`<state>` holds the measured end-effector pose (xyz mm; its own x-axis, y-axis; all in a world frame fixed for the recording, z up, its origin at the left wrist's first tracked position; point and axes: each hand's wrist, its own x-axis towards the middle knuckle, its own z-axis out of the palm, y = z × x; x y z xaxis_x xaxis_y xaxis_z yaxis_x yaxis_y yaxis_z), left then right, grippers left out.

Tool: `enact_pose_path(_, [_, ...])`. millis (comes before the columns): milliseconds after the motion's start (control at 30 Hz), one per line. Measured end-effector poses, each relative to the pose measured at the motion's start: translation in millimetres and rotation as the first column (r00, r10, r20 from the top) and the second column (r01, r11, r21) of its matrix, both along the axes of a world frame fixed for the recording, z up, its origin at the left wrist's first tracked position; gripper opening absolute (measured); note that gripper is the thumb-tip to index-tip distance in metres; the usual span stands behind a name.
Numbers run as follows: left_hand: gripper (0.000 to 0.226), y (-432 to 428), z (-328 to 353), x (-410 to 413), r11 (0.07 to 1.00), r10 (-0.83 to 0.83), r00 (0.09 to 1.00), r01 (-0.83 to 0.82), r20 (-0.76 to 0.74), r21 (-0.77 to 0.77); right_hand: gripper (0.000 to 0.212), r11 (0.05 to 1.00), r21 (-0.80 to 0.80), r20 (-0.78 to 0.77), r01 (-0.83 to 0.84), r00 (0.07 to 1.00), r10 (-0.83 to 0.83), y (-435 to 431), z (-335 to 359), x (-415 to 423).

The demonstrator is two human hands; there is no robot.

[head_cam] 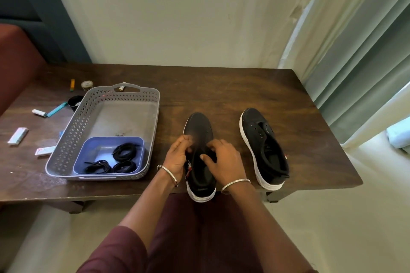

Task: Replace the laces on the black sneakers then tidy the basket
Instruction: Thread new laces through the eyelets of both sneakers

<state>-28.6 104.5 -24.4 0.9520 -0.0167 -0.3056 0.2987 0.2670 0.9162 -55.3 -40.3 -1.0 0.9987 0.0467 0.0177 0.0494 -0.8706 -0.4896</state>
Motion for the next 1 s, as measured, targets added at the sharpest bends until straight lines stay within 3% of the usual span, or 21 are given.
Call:
enact_pose_path(167, [0.019, 9.3, 16.8, 2.8, 0.994, -0.110, 0.994, 0.110, -0.007, 0.020, 0.023, 0.996, 0.065, 0.012, 0.063, 0.998, -0.064, 0.8, -9.5, 0.5])
enact_pose_path(267, [0.025, 24.5, 48.8, 6.6, 0.982, -0.185, 0.979, 0.180, 0.090, 0.063, 0.025, 0.997, 0.018, -0.022, 0.082, 0.996, -0.081, -1.8, -7.5, 1.4])
enact_pose_path(433, [0.010, 80.2, 112.0, 4.4, 0.989, -0.030, 0.967, 0.067, 0.255, -0.135, 0.027, 0.993, 0.035, -0.033, 0.113, 0.993, -0.112, -2.3, -7.2, -0.3])
enact_pose_path(500, [0.021, 101.5, 125.9, -0.7, 0.998, -0.008, 0.959, 0.023, 0.282, -0.050, 0.026, 0.991, 0.069, -0.018, 0.113, 0.994, -0.112, -2.6, -8.0, -0.4])
enact_pose_path(567, [0.029, 114.1, 125.4, -3.8, 0.981, -0.050, 0.974, 0.006, 0.221, 0.196, 0.025, 0.985, 0.127, -0.023, 0.119, 0.993, -0.117, -4.4, -10.3, 0.1])
enact_pose_path(633, [0.033, 117.4, 112.7, -9.1, 0.845, -0.148, 0.988, 0.103, 0.043, 0.524, 0.030, 0.961, 0.241, -0.055, 0.138, 0.990, -0.128, -6.8, -10.3, 0.4])
enact_pose_path(700, [0.030, 112.6, 93.2, -20.6, 0.645, -0.236, 0.963, 0.256, -0.131, 0.720, 0.036, 0.922, 0.356, -0.074, 0.152, 0.988, -0.135, -10.9, -12.8, 2.8])
enact_pose_path(733, [0.028, 106.6, 84.6, -28.1, 0.590, -0.288, 0.940, 0.324, -0.181, 0.740, 0.033, 0.911, 0.386, -0.076, 0.149, 0.989, -0.129, -12.8, -12.8, 4.4])
enact_pose_path(867, [0.023, 69.7, 67.7, -45.4, 0.537, -0.483, 0.810, 0.573, -0.332, 0.619, 0.008, 0.924, 0.371, -0.003, 0.088, 0.996, -0.093, -17.2, -6.0, 13.7])
enact_pose_path(933, [0.017, 50.2, 60.5, -46.1, 0.333, -0.423, 0.829, 0.518, -0.366, 0.788, 0.013, 0.944, 0.325, 0.031, 0.054, 0.997, -0.067, -14.4, -3.8, 19.2])
enact_pose_path(1000, [0.029, 30.7, 58.1, -51.8, 0.047, -0.274, 0.922, 0.296, -0.273, 0.954, 0.015, 0.973, 0.230, 0.068, -0.005, 0.998, -0.011, -9.5, -2.4, 25.0])
